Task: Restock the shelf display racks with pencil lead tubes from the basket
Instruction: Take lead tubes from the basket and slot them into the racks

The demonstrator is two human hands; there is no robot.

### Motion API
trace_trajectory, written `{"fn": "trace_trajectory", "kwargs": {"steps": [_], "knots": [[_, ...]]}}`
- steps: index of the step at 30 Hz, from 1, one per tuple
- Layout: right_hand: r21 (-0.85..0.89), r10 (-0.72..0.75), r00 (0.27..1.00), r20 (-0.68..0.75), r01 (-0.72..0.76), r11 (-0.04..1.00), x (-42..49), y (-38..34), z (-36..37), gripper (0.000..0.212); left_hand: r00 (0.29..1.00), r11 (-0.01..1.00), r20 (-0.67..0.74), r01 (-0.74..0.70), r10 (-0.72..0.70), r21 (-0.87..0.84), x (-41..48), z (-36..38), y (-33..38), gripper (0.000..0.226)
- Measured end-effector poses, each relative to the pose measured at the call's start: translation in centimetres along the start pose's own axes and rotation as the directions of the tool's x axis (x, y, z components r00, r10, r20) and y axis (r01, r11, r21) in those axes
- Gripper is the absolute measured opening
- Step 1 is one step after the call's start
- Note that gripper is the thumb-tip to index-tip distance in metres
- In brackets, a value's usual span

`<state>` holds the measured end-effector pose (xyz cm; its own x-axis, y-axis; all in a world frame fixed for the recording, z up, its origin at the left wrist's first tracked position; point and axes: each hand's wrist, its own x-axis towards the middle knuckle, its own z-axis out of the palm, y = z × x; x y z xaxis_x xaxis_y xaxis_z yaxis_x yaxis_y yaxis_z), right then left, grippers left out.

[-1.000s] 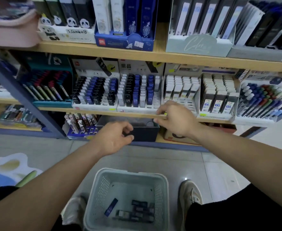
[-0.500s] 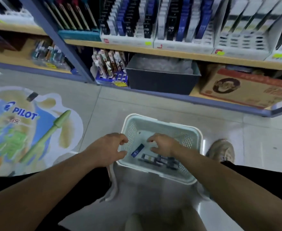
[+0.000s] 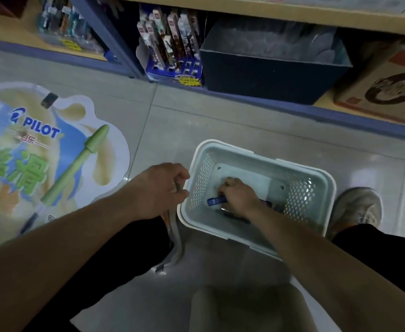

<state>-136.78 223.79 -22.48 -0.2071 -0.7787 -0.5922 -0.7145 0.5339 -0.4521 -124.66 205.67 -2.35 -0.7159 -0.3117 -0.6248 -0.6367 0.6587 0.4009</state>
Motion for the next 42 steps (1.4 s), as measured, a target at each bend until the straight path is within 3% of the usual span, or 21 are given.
{"fn": "trace_trajectory", "kwargs": {"steps": [9, 18, 24, 28, 32, 39, 42], "knots": [[0.007, 0.010, 1.000, 0.003, -0.010, 1.000, -1.4, 1.3, -0.3, 0.027, 1.000, 1.000, 0.022, -0.010, 0.010, 0.013, -0.1, 0.4, -0.4, 0.029], [-0.014, 0.016, 0.993, 0.114, -0.014, 1.000, -3.2, 1.7, 0.4, 0.041, 0.997, 0.999, 0.083, -0.006, 0.003, 0.036, -0.6, 1.4, 0.1, 0.033], [-0.040, 0.003, 0.985, 0.170, 0.004, 0.999, -3.6, 1.5, 1.5, 0.026, 0.993, 1.000, 0.119, 0.016, -0.014, -0.022, -0.9, 2.5, -1.5, 0.039], [0.015, -0.008, 0.975, 0.223, 0.005, 1.000, -3.9, 1.5, 1.9, 0.031, 0.987, 1.000, 0.158, 0.029, -0.029, 0.006, -0.6, 3.0, -1.6, 0.045], [0.031, -0.038, 0.945, 0.325, 0.030, 0.999, -4.1, 1.0, 1.9, 0.028, 0.986, 0.999, 0.161, 0.043, -0.042, -0.003, -0.5, 3.1, -1.8, 0.041], [0.070, -0.023, 0.925, 0.379, -0.004, 0.998, -4.3, 0.4, 1.9, 0.042, 0.982, 0.998, 0.177, 0.063, -0.061, -0.006, -0.8, 2.9, -1.8, 0.037], [0.059, -0.027, 0.908, 0.419, 0.003, 0.998, -4.4, 0.2, 2.1, 0.037, 0.981, 0.998, 0.181, 0.067, -0.068, 0.012, -0.8, 2.9, -1.7, 0.034]]}}
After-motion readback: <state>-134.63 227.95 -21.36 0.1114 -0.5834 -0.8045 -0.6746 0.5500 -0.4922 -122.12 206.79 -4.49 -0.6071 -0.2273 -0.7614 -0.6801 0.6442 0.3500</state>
